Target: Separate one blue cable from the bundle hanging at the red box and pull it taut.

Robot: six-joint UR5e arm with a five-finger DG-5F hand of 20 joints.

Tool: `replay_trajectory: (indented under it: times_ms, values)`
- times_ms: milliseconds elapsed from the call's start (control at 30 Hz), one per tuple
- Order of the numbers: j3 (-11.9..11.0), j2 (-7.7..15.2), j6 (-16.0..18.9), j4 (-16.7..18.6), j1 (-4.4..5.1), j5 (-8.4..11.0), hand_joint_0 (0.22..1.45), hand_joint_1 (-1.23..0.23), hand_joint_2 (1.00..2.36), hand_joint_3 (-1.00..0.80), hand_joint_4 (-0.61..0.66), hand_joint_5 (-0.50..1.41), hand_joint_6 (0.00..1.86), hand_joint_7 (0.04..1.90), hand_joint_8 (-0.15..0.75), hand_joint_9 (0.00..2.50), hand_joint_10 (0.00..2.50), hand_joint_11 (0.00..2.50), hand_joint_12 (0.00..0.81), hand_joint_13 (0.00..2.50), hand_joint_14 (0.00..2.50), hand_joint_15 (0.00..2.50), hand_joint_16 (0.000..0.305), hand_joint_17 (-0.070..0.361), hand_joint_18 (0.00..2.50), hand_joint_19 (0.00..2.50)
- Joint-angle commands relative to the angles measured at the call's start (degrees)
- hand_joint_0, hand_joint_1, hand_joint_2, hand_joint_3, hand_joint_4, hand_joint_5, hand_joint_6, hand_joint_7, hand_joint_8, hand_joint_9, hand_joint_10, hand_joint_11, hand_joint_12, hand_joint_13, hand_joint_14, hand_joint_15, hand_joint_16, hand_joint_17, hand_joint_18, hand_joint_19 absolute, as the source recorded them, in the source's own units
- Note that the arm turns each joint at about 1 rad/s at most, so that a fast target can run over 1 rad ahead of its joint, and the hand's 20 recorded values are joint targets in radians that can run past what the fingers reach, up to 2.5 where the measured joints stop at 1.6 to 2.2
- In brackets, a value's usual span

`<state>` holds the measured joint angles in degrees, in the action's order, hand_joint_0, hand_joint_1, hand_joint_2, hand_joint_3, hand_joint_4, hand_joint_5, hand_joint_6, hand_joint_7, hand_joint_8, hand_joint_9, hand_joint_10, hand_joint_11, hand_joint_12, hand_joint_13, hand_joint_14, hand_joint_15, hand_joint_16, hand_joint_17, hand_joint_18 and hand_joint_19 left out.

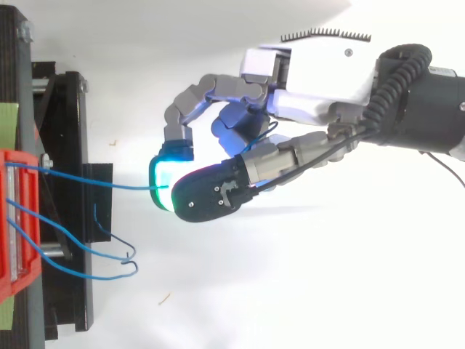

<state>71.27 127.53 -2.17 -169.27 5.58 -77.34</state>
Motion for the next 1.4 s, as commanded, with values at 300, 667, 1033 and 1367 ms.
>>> replay_trajectory:
  times_ms: [300, 667, 1033, 1367]
  values:
    - [0.2, 0.0, 0.0, 0.2, 0.57, 0.44, 0.73, -0.73, 1.01, -0.29, -0.05, -0.23, 0.94, 1.07, 0.305, 0.79, 2.48, 1.26, 0.334, 1.35, 0.86, 1.57, 0.04, 0.089, 1.17, 0.94]
    - [0.2, 0.0, 0.0, 0.3, 0.57, 0.17, 0.72, -0.73, 1.01, -0.29, -0.04, -0.23, 0.94, 1.08, 0.311, 0.78, 2.5, 1.28, 0.326, 1.33, 0.95, 1.52, 0.04, 0.09, 1.18, 0.94]
    - [0.2, 0.0, -0.4, 0.7, 0.57, 0.35, 0.72, -0.73, 1.01, -0.3, -0.05, -0.23, 0.94, 1.08, 0.304, 0.78, 2.5, 1.25, 0.327, 1.33, 0.98, 1.52, 0.04, 0.09, 1.18, 0.94]
    - [0.2, 0.0, -0.4, 0.7, 0.66, 0.44, 0.72, -0.73, 1.01, -0.3, -0.05, -0.23, 0.94, 1.08, 0.305, 0.78, 2.5, 1.25, 0.326, 1.33, 0.99, 1.51, 0.04, 0.09, 1.18, 0.94]
